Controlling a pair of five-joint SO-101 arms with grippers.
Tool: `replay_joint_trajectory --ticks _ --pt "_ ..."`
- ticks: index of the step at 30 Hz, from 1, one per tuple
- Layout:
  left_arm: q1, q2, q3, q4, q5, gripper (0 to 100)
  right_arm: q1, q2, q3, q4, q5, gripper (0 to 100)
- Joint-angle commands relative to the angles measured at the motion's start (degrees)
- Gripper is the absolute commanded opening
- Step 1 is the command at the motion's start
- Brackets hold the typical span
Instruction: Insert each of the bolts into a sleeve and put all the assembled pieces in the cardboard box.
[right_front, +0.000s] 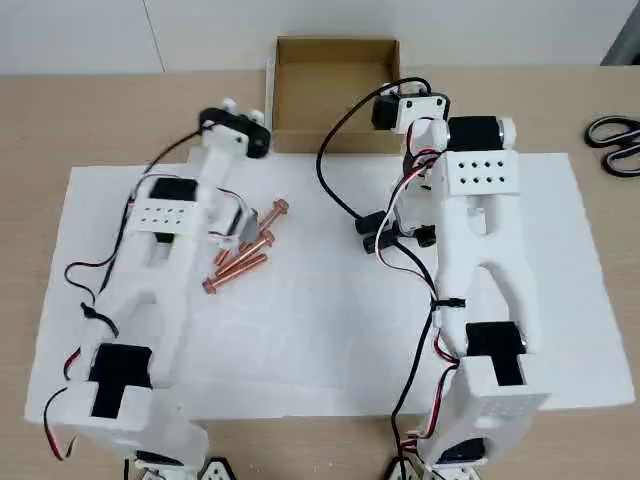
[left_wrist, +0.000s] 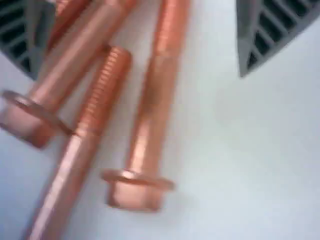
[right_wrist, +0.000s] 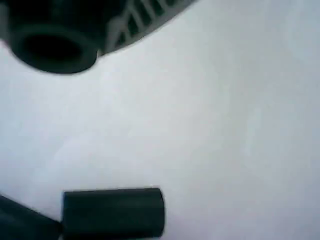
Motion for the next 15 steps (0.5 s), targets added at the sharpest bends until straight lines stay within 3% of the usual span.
replay_joint_trajectory --ticks 1,15 --pt "-1.4 -0.3 -3.6 -1.1 1.3 24 -0.1 -3.4 -0.2 0.2 0.0 0.3" --pt "-1.6 9.3 -6.3 -6.2 1.3 24 -0.1 -3.4 -0.2 0.2 0.0 0.3"
